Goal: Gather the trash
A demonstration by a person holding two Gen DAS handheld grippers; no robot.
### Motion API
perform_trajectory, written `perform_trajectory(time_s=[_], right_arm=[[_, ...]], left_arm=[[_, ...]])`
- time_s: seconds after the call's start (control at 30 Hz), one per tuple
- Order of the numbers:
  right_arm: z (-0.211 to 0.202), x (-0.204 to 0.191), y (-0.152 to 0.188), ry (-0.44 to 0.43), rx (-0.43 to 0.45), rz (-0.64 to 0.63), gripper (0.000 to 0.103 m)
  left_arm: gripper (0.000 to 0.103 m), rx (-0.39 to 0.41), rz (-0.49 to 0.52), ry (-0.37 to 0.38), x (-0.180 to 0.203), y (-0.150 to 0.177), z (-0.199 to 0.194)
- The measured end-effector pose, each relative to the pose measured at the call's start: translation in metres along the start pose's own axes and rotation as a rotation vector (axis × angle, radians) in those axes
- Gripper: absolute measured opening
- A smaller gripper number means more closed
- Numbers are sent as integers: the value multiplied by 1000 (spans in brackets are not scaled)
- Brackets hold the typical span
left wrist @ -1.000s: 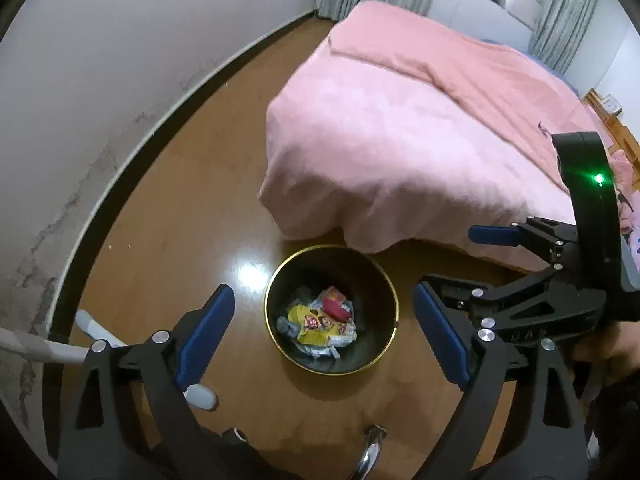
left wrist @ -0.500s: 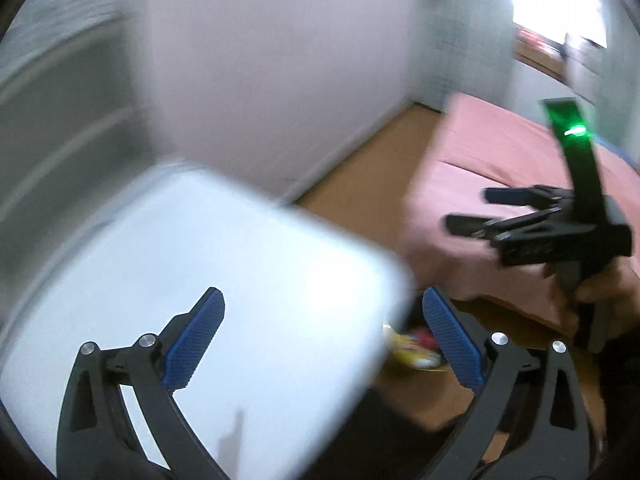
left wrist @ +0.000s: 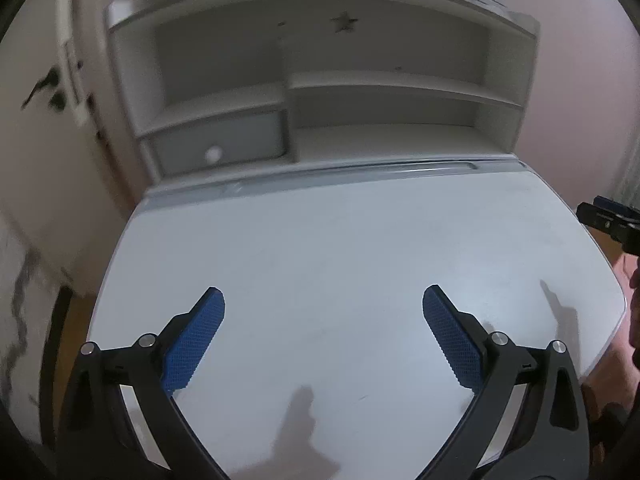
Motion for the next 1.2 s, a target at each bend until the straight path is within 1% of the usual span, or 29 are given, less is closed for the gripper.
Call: perform_trajectory(time_s=[0.1, 0.2, 0.3, 0.47, 0.53, 0.6, 0.8, 1.2], right_arm=[[4, -18, -1, -10, -2, -21, 96], [8, -28, -3, 7, 3, -51, 96], [9, -27, 1, 3, 5, -54, 96], [8, -16, 12, -7, 9, -24, 96], [12, -14, 15, -6, -5, -21, 96], [11, -11, 17, 10, -6, -26, 96], [10, -9, 18, 4, -7, -18, 96], [12, -16, 15, -7, -9, -30, 96]], left_arm=[[96, 5, -32, -11, -9, 10, -5], [96, 7, -54, -10, -13, 11, -4], [96, 5, -49, -17, -15, 21, -8], [96, 8, -63, -15, -10, 19, -8], [96, 9, -62, -8, -6, 17, -6], [96, 4, -55, -2, 0, 18, -5], [96, -2, -46, 9, 8, 18, -1], [96, 0, -62, 14, 0, 17, 0]])
Point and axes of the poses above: each gripper's, at about its wrist camera, not at the fingertips, and z roughly the way its jaws point, x to its right, y to its underside, the point moved 5 cm from there along z, roughly the way its jaws point, and after that the axes turned 7 degrees about -z, right-handed, at the moved point
